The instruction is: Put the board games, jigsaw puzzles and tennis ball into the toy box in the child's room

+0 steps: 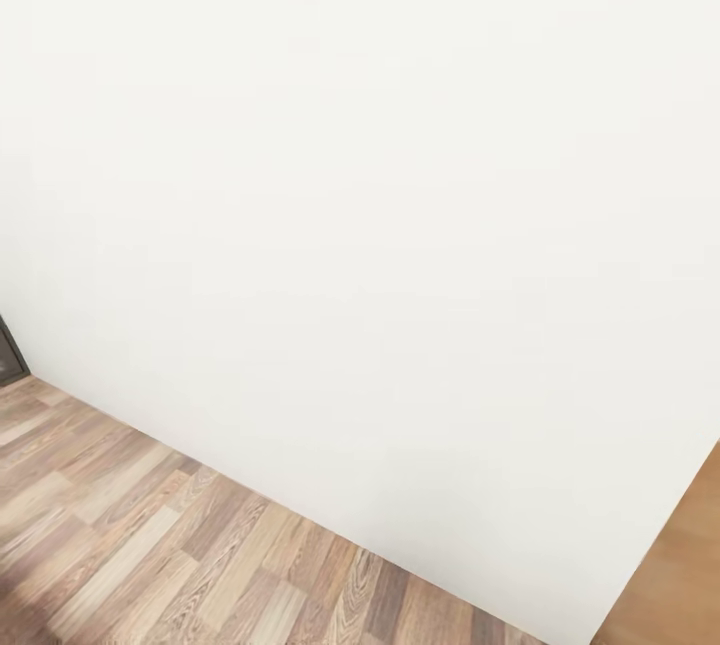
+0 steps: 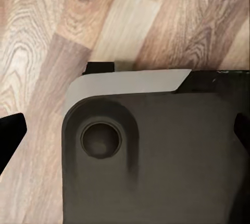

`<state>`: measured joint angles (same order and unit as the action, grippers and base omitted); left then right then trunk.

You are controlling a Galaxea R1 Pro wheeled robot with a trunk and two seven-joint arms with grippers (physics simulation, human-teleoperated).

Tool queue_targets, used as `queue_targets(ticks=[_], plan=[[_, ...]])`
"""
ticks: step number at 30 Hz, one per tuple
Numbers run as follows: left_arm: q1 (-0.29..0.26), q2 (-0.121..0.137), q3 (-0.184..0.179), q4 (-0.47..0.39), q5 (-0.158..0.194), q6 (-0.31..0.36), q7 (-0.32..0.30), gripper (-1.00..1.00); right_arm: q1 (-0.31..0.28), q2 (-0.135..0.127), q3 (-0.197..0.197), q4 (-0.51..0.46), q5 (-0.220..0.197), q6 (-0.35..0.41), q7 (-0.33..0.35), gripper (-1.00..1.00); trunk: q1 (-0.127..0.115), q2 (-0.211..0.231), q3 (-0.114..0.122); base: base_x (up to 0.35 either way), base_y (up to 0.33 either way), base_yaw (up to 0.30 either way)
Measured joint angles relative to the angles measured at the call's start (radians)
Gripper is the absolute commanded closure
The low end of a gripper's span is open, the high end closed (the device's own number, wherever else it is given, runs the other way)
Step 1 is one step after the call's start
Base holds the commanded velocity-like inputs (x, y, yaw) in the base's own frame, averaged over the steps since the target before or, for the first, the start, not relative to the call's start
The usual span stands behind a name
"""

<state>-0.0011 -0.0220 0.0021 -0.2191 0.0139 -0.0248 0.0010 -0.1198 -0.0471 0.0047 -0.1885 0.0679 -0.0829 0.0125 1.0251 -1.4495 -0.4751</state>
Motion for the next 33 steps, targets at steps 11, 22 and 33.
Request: queue_targets(ticks=[11, 22, 33], plan=[[-0.004, -0.015, 0.0, -0.061, 0.051, -0.031, -0.004, -1.0, -0.034, 0.0, -0.001, -0.102, 0.082, 0.008, -0.001, -1.0, 0.001, 0.0, -0.012, -0.287, 0.0, 0.195], [-0.117, -0.024, -0.001, -0.503, 0.247, 0.332, -0.005, -1.0, -0.286, 0.089, 0.0, -0.153, 0.128, 0.23, -0.003, -1.0, 0.0, 0.0, -0.025, -0.147, 0.0, 0.215], [-0.142, -0.019, 0.107, -1.039, 0.437, 0.713, 0.003, -1.0, -0.307, 0.166, 0.2, -0.614, 0.156, 0.546, -0.002, -1.0, 0.0, 0.0, -0.035, -0.006, 0.0, 0.218]])
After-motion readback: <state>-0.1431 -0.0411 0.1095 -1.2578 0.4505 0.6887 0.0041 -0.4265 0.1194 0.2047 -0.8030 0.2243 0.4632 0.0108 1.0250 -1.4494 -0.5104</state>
